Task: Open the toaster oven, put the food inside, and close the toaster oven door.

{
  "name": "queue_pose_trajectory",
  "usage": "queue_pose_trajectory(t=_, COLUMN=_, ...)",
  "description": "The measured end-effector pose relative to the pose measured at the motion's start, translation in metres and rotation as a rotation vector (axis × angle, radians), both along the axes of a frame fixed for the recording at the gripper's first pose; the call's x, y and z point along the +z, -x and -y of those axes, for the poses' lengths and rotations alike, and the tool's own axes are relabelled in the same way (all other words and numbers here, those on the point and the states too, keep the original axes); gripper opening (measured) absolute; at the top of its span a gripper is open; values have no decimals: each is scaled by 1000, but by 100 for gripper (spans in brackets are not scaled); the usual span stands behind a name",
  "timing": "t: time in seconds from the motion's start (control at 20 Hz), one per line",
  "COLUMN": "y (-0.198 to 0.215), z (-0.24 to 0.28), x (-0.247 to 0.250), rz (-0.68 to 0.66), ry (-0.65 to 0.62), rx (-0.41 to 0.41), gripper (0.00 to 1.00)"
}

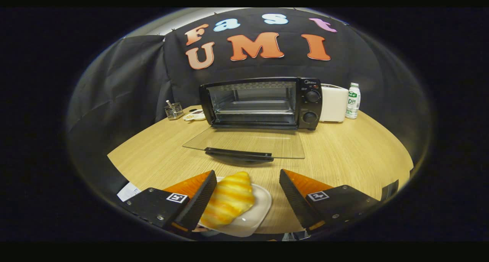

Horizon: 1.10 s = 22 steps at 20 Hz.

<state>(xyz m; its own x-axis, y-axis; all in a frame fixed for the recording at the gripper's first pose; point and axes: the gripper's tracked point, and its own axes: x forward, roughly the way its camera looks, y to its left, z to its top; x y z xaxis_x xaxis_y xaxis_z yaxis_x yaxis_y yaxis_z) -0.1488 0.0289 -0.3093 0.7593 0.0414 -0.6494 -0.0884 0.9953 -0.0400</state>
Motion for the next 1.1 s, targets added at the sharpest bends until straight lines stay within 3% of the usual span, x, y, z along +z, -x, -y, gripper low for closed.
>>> queue_pose_trajectory(t=0.4, y=38, z=-17, x=-23, rz=-68, ry=80, rx=-23, gripper=98)
queue_pose_trajectory(t=0.8, y=46, z=-20, x=-49, rz=-98, ry=149, rx=-40, gripper=99)
queue_pose_trajectory(t=1.1, y=44, z=-21, x=-50, rz=-140, ry=109, rx=-19, gripper=77)
